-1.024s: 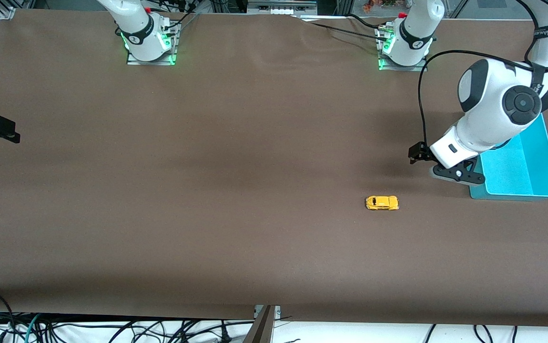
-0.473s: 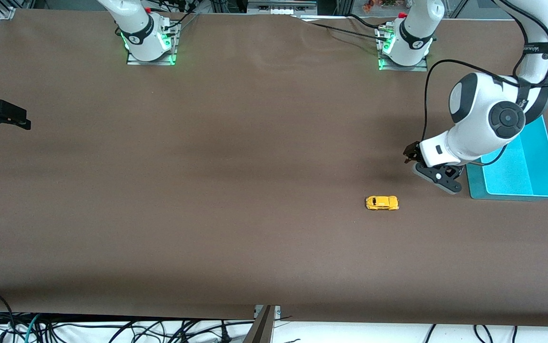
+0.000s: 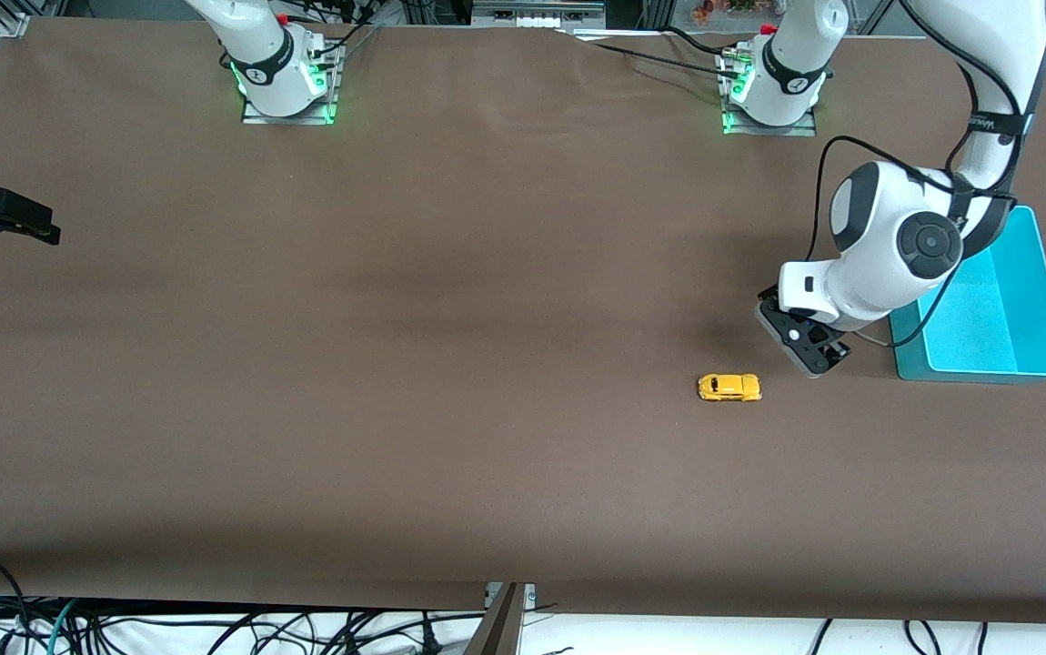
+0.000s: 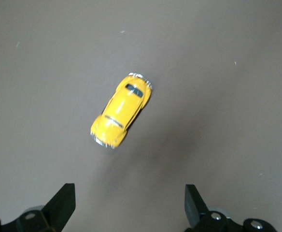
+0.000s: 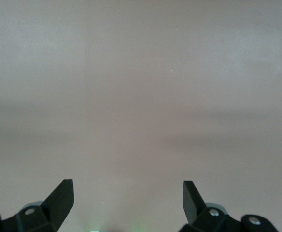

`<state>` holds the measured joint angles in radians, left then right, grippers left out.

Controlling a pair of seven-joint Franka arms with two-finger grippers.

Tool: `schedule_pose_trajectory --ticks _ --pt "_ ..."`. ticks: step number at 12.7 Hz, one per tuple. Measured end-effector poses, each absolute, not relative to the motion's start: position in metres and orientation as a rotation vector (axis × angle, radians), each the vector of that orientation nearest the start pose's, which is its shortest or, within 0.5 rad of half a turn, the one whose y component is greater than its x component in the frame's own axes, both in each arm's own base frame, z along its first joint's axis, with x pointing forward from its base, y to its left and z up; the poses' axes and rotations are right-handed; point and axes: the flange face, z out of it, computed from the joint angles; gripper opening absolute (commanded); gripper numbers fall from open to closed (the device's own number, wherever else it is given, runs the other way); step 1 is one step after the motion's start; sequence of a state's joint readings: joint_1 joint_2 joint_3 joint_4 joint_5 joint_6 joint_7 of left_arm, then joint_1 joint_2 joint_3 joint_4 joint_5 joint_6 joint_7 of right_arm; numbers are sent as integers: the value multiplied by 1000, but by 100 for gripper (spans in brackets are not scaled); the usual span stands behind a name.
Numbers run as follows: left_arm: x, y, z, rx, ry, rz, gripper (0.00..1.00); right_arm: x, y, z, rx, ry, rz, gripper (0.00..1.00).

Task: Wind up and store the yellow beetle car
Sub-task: 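Lower the open left gripper over the car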

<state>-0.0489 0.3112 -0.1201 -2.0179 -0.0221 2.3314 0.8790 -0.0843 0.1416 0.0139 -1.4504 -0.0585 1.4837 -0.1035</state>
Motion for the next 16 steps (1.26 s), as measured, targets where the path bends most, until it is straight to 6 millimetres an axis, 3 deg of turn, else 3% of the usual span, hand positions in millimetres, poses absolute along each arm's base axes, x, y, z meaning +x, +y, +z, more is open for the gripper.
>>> schedule_pose_trajectory --ticks 2,8,11,14,16 --pt "592 -110 285 -2642 1783 -53 99 587 -49 588 -3182 -47 194 100" --pt "598 -139 238 -2336 2179 -71 99 588 -48 588 -3183 -43 184 100" --pt "606 -146 224 -2285 2247 -68 100 588 -47 588 -3183 -46 182 100" --pt "614 -132 208 -2333 2240 -78 100 589 -47 587 -3183 -47 184 100" --pt "618 -133 200 -2366 2228 -86 100 589 -47 587 -3182 -47 184 100"
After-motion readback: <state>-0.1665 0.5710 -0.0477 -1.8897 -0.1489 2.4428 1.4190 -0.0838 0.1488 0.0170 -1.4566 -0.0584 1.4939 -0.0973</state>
